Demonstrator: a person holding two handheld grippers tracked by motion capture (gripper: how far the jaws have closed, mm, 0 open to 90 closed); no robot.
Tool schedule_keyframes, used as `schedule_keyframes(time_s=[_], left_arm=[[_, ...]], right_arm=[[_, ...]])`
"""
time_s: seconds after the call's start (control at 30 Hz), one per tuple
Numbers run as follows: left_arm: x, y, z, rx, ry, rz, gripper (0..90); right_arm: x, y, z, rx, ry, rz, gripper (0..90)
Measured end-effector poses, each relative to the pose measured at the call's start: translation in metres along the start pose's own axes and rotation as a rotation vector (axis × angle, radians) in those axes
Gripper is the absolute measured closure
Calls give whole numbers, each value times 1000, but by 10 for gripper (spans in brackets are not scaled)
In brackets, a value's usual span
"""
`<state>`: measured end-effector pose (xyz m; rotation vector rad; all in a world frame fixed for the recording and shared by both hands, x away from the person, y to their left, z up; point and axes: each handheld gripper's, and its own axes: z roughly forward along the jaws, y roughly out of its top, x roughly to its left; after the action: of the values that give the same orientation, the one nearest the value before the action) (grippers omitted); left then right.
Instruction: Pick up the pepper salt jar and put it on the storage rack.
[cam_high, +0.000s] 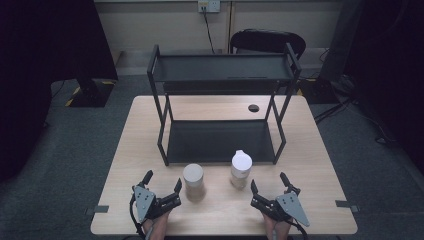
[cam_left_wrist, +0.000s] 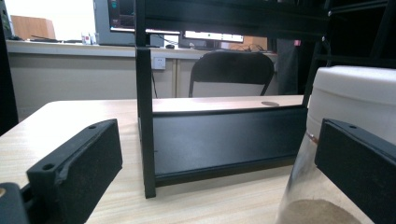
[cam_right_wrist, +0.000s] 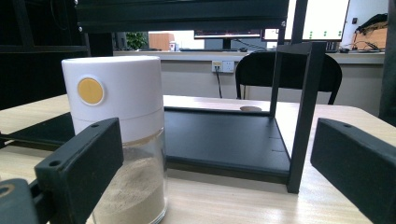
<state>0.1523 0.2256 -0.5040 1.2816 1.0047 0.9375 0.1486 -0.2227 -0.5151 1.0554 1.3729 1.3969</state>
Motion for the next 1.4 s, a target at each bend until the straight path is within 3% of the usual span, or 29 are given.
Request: schedule_keyframes(time_s=[0.43, 0.8, 1.1, 1.4], left_arm=[[4, 14, -5, 3, -29, -15, 3], [3, 25, -9, -8, -52, 5, 2], [1, 38, -12, -9, -76, -4, 2], [0, 49, -14, -32, -118, -3, 2]], right_arm=[[0, 0, 0, 0, -1, 1, 14], [0, 0, 0, 0, 0, 1, 13], [0, 0, -1, 0, 0, 1, 13], [0, 0, -1, -1, 1, 0, 13]])
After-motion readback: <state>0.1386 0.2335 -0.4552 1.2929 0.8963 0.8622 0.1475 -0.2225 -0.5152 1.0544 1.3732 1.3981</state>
